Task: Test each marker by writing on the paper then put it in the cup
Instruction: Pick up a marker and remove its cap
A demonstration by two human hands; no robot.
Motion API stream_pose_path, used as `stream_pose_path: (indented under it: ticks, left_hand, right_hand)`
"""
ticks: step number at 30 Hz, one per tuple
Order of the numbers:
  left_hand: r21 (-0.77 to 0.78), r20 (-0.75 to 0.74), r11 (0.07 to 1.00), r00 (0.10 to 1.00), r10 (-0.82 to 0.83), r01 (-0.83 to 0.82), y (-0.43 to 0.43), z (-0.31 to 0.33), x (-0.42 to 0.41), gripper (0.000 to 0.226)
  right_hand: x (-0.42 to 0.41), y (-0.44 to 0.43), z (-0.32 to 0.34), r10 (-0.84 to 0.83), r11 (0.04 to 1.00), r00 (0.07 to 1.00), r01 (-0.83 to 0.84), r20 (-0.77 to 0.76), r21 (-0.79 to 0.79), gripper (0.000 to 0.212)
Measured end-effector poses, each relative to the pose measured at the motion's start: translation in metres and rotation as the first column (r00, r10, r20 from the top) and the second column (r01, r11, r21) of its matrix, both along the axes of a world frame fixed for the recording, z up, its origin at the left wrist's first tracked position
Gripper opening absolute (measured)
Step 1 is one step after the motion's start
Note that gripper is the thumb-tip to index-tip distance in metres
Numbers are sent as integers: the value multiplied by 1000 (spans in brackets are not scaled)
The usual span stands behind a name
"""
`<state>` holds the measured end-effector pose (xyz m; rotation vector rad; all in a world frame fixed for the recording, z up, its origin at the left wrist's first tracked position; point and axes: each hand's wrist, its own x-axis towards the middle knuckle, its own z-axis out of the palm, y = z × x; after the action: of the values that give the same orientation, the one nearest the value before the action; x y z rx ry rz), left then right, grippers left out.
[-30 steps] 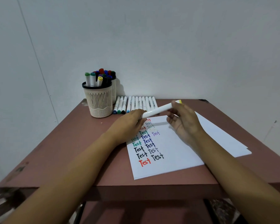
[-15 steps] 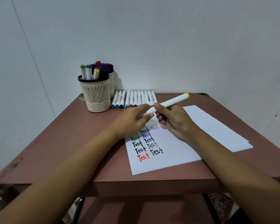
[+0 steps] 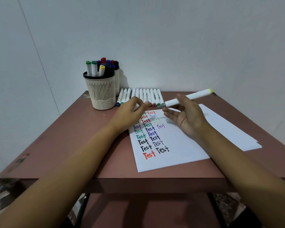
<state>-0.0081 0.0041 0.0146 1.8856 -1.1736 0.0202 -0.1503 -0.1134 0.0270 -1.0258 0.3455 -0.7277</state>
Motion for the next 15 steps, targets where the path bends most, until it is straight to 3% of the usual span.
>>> stream_pose_path:
  ticks: [2,4,10,15]
  left_hand:
    - [-21,-119,1000,993,3,-5,-2,-1,7,29]
    - [1,-158,1000,987,17,-17,-3,-2,10,34]
    - [90,-90,994,993,75,-67,-4,-6,19,39]
    - [74,-162,996,984,69,-58,-4,-9,23,32]
  right_hand:
    - [-2,0,0,50,995,998,-52,24,90,17]
    - [-1,1,-2,72,995,997,-72,2,68,16]
    - [2,3,-11,-145,937,961,56,-236,-345,28]
    - [3,11,-16,-229,873,911,36,-343,-486,29]
